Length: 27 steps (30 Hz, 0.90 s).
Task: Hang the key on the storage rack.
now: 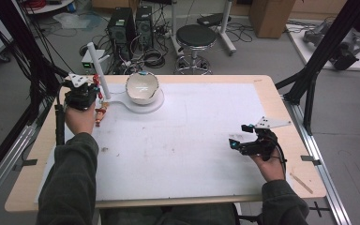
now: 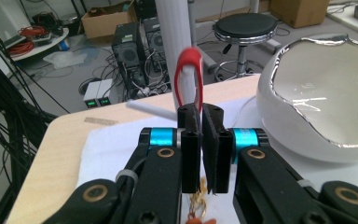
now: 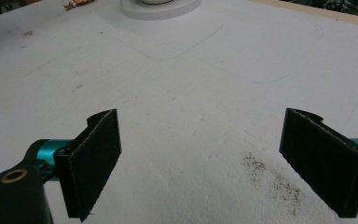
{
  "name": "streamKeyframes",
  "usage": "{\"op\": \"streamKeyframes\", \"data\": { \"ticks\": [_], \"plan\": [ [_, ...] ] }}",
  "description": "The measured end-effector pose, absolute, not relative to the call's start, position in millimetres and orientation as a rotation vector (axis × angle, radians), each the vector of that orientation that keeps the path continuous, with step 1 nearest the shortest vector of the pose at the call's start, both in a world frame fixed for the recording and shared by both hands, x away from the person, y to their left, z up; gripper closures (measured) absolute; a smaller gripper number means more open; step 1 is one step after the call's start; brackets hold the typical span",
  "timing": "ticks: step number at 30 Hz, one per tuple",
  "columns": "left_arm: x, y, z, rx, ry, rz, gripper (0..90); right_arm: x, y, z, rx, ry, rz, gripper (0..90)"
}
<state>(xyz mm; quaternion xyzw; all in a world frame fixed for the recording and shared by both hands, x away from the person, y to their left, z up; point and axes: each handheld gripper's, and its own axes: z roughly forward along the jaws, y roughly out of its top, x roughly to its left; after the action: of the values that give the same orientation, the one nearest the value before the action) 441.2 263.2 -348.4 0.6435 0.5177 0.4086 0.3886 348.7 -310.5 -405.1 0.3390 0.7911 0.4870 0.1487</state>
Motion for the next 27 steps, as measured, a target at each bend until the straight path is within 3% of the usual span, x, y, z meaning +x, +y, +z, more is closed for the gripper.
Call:
{"op": "streamKeyframes", "data": {
  "ticks": [12,27],
  "plan": [
    [456.2,265.6,-348.2,1.651,1.360,1.042,87.4,348.1,-312.6,-405.9,0.991,2.275,1.402,11.8],
    [444.0,265.2,-339.0,1.657,1.297,1.021,85.0,349.0,-313.2,-406.0,0.990,2.271,1.406,11.8]
  ]
}}
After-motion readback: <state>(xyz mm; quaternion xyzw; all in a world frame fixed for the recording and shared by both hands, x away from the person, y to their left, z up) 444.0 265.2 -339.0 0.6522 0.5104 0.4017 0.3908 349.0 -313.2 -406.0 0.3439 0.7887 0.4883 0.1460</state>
